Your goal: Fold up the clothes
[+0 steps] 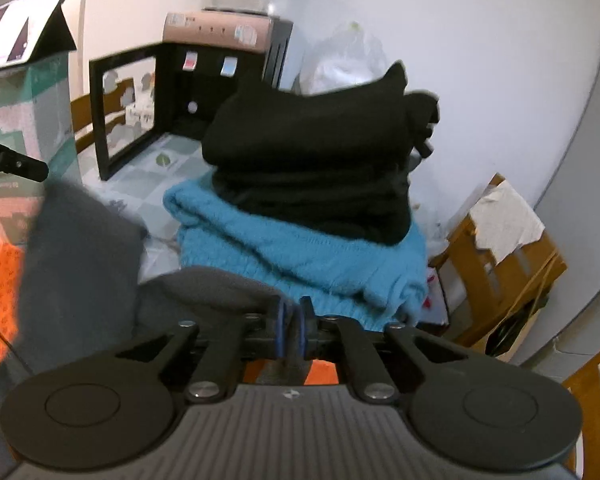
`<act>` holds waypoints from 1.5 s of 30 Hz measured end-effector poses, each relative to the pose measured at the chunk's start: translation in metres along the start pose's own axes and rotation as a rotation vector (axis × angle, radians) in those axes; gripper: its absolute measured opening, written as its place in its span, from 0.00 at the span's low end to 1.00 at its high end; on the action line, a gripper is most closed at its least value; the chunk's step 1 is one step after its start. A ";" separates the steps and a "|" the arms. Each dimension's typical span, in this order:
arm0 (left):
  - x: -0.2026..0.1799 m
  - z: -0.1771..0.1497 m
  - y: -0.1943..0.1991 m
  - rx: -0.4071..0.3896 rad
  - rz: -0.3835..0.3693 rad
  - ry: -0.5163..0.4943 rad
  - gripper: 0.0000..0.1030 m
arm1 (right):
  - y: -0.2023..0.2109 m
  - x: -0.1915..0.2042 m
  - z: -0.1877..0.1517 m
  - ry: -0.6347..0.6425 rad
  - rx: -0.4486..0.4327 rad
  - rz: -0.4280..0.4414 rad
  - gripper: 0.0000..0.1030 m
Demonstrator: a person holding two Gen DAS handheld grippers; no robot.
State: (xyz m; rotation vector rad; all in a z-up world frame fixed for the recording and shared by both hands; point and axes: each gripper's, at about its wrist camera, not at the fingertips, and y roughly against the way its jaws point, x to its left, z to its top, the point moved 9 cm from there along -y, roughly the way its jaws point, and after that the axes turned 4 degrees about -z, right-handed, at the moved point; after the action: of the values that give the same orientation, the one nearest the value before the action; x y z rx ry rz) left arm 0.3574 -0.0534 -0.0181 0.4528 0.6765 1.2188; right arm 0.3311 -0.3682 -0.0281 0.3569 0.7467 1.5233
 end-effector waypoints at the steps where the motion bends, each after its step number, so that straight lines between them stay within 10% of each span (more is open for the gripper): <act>1: 0.000 -0.005 0.002 0.005 -0.006 -0.004 0.43 | -0.001 0.000 -0.002 0.004 0.002 -0.004 0.23; 3: -0.001 -0.014 0.006 0.015 -0.018 -0.013 0.44 | 0.006 0.005 -0.008 -0.001 0.002 0.008 0.35; 27: 0.013 -0.225 0.092 0.296 -0.149 -0.119 0.54 | 0.152 0.043 -0.243 -0.284 0.257 0.156 0.38; 45: -0.001 -0.299 0.054 0.301 -0.124 -0.152 0.47 | 0.117 0.079 -0.334 -0.363 0.276 0.112 0.52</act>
State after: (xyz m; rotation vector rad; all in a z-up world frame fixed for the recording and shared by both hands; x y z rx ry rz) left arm 0.1135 -0.0494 -0.1995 0.7350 0.7486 0.9577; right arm 0.0207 -0.3638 -0.2154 0.8700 0.6548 1.4063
